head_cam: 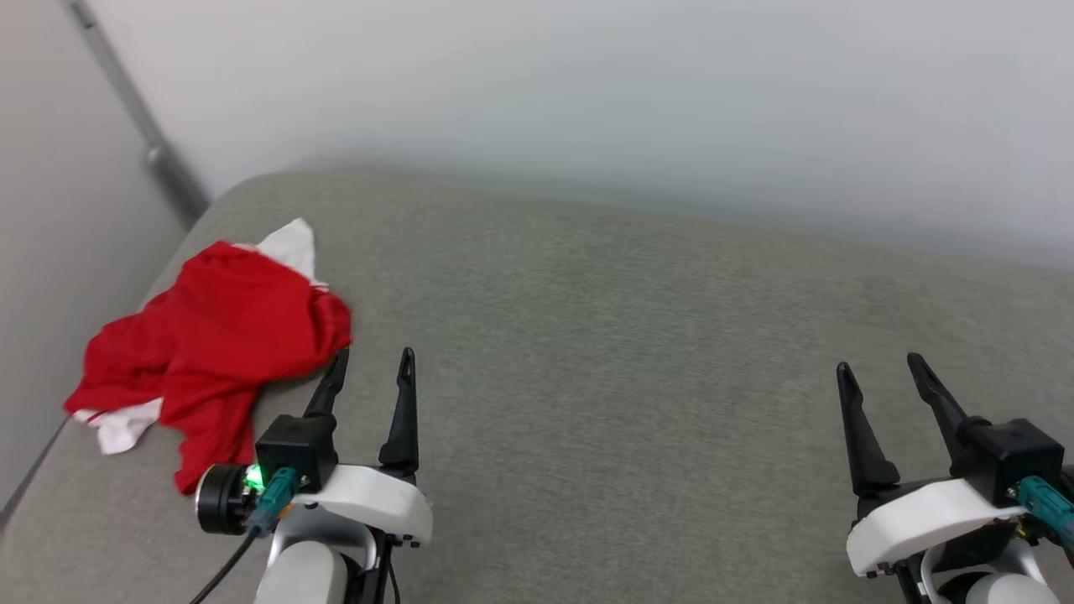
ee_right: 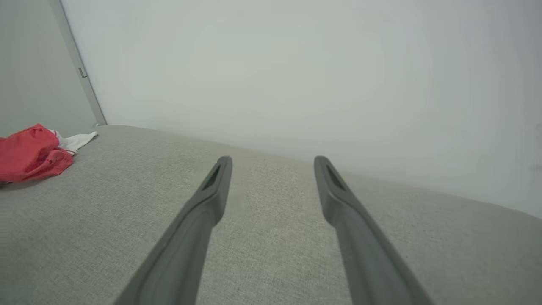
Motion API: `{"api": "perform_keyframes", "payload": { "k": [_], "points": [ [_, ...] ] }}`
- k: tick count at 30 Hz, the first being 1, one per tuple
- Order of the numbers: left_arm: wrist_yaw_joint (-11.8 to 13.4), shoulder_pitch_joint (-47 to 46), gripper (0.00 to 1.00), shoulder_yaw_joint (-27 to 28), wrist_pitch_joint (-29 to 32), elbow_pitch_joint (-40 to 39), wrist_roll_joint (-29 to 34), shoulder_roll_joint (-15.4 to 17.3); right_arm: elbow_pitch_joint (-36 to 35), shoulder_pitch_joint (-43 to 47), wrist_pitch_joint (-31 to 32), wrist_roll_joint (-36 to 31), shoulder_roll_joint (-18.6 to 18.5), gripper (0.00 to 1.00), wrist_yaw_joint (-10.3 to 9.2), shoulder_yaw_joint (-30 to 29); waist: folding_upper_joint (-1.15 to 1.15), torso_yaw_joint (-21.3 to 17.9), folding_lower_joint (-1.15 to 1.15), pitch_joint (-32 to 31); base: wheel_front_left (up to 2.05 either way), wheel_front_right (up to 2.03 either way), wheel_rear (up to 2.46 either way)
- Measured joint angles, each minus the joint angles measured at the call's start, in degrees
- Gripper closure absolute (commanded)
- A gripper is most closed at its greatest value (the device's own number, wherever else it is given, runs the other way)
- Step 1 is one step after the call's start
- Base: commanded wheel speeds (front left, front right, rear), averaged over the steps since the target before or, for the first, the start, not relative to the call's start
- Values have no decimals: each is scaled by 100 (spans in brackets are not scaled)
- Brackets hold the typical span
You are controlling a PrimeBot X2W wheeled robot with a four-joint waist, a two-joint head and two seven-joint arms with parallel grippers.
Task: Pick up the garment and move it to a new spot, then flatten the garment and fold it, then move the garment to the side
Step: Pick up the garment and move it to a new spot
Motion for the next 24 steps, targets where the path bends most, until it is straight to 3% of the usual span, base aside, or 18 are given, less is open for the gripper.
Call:
{"api": "perform_keyframes", "payload": {
  "k": [14,24],
  "points": [
    [109,97,0,482,1,-145,78,37,-16,-256,-18,18,-94,0,0,321,0,1279,0,187,0,0,0],
    [65,87,0,613,0,-219,54,2,-21,-339,-26,19,-125,0,0,368,0,1609,0,320,0,0,0]
  ]
}}
